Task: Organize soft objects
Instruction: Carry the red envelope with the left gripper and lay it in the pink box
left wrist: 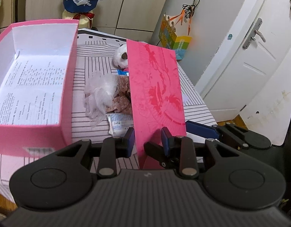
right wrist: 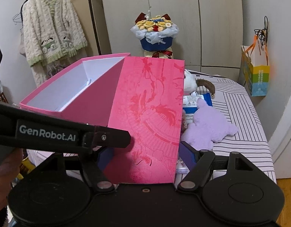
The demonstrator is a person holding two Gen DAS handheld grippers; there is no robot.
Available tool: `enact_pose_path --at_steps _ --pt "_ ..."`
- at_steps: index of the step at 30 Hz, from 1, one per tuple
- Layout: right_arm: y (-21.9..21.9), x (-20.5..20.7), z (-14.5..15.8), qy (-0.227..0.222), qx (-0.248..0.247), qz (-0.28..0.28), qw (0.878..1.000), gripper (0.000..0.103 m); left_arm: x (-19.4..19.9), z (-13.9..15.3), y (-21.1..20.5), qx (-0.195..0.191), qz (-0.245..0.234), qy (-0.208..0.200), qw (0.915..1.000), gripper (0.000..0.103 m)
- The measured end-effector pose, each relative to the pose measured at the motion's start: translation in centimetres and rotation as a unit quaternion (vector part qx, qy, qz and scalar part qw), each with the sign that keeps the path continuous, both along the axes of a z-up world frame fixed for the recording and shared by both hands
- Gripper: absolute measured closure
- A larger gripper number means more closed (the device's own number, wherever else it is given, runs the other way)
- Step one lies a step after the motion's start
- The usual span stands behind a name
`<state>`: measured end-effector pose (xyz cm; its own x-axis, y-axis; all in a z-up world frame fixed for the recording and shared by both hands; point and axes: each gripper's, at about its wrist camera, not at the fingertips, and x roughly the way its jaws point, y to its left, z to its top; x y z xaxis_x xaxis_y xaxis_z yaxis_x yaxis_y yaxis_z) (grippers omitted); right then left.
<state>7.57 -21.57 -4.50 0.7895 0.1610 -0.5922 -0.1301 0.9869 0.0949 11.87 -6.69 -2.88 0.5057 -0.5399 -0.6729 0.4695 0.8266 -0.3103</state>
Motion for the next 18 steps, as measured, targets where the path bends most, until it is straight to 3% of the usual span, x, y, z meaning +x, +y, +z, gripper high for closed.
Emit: enact_pose_path --at_steps 12,18 --pt "3.8 -2.6 3.7 -0.007 -0.019 0.041 0.999 0.024 -2.8 3.8 5.1 -0.007 0.009 0.01 0.9999 0.074" --pt "6.9 -2.5 5.9 -0.025 -0.017 0.068 0.997 0.024 -3.4 6.6 8.4 -0.002 0.032 -0.011 0.9994 0.074"
